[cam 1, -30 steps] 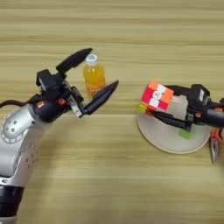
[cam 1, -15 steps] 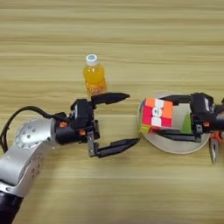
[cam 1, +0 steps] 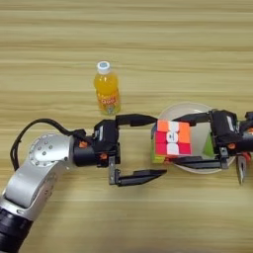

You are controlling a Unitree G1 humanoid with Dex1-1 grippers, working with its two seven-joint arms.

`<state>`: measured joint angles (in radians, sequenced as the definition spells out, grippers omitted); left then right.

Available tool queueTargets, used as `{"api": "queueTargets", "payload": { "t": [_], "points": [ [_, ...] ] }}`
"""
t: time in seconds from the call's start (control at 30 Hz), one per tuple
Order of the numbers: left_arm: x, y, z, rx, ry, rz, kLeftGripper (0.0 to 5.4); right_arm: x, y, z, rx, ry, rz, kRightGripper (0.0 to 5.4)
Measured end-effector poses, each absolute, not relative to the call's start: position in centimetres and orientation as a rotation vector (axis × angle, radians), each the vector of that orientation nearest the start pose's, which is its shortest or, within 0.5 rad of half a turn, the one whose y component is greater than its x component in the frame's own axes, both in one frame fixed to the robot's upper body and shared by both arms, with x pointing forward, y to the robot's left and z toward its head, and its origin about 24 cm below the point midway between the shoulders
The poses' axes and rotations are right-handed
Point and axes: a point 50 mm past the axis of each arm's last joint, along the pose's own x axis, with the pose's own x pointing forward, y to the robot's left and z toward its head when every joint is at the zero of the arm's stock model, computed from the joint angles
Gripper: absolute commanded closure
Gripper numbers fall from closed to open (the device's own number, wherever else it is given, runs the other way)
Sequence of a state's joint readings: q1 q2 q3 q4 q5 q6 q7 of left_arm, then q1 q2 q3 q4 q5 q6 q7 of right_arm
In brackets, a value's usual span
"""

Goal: Move the objects on the table

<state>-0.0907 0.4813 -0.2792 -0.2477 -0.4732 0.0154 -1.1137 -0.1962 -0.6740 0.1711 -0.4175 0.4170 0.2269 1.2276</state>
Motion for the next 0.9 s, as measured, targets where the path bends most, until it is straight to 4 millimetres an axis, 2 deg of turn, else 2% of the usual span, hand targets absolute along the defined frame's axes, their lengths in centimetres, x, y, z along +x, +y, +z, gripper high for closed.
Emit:
{"api": "queueTargets", "payload": {
  "t": [0.43,0.67,0.7,0.9],
  "points": [
    [21.12,11.08,10.16,0.072,-0.170,-1.497,1.95,21.51,-13.56,14.13,-0.402,-0.025,1.589,2.05],
    [21.12,11.11,10.12,0.075,-0.169,-1.496,2.11,21.48,-13.56,14.08,-0.399,-0.020,1.587,2.05],
    [21.11,11.12,10.09,0.074,-0.168,-1.496,2.11,21.43,-13.55,14.05,-0.398,-0.019,1.586,1.77],
    [21.18,11.28,9.50,0.070,-0.137,-1.484,2.15,21.30,-13.37,14.20,-0.374,-0.025,1.583,1.01]
  ]
}}
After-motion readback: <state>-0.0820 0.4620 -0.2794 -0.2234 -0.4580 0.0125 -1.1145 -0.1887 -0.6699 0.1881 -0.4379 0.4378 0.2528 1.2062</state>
